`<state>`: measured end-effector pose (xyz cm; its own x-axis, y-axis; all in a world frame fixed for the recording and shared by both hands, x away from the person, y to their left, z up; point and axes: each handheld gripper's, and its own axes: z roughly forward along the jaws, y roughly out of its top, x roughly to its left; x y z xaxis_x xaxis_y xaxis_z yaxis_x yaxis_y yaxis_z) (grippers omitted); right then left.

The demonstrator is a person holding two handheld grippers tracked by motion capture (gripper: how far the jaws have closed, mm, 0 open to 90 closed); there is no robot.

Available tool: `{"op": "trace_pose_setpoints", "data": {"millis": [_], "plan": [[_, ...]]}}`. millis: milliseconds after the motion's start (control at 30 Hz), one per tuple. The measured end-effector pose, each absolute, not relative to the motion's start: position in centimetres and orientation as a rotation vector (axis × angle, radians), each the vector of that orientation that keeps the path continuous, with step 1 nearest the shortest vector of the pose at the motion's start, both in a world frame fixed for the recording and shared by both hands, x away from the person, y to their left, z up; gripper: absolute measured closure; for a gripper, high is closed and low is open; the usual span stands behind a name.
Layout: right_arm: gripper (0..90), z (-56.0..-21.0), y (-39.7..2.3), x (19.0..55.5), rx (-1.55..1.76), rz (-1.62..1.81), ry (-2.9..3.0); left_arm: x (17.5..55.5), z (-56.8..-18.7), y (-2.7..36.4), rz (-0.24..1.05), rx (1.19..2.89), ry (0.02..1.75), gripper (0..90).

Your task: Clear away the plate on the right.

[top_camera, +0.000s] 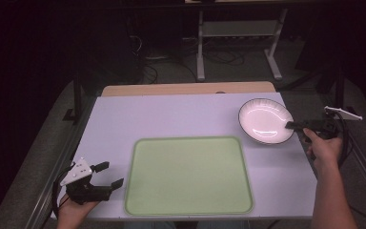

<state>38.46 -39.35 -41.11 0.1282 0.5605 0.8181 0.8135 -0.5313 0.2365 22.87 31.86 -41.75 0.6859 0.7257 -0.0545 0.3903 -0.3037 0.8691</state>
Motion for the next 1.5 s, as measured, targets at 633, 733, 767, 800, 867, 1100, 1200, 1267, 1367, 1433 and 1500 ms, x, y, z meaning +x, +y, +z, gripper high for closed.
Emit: {"op": "trace_pose_setpoints", "data": {"millis": [633, 733, 767, 800, 867, 1100, 1200, 1267, 1367, 1433, 1500], "plan": [[81.8, -37.7, -39.4, 36.5, -2.052, -1.444, -1.404, 22.8, -41.7, 32.1, 0.434, 1.915, 0.879, 16.0], [81.8, -37.4, -39.4, 36.0, -2.021, -1.451, -1.413, 22.8, -41.7, 32.1, 0.436, 1.919, 0.874, 16.0], [81.8, -37.4, -39.4, 35.8, -2.012, -1.457, -1.415, 22.7, -41.7, 32.1, 0.437, 1.916, 0.875, 16.0], [81.9, -37.4, -39.3, 35.6, -2.005, -1.463, -1.415, 22.8, -41.7, 32.1, 0.435, 1.913, 0.877, 16.0], [81.9, -37.5, -39.1, 35.2, -1.991, -1.464, -1.419, 22.8, -41.7, 32.2, 0.433, 1.911, 0.881, 16.0], [81.8, -37.4, -38.2, 34.1, -1.955, -1.417, -1.493, 22.7, -41.7, 32.3, 0.436, 1.908, 0.881, 16.0], [81.7, -37.3, -37.7, 33.6, -1.927, -1.415, -1.523, 22.8, -41.7, 32.2, 0.437, 1.907, 0.880, 16.0], [81.7, -37.2, -37.4, 33.2, -1.906, -1.413, -1.538, 22.7, -41.7, 32.2, 0.437, 1.908, 0.880, 16.0], [81.7, -37.1, -36.8, 32.8, -1.877, -1.411, -1.557, 22.7, -41.6, 32.3, 0.437, 1.909, 0.880, 16.0], [81.5, -37.0, -36.3, 32.5, -1.862, -1.412, -1.567, 22.7, -41.6, 32.2, 0.437, 1.907, 0.881, 16.0], [81.6, -36.9, -35.9, 32.2, -1.848, -1.416, -1.562, 22.7, -41.6, 32.2, 0.437, 1.908, 0.880, 16.0]]}}
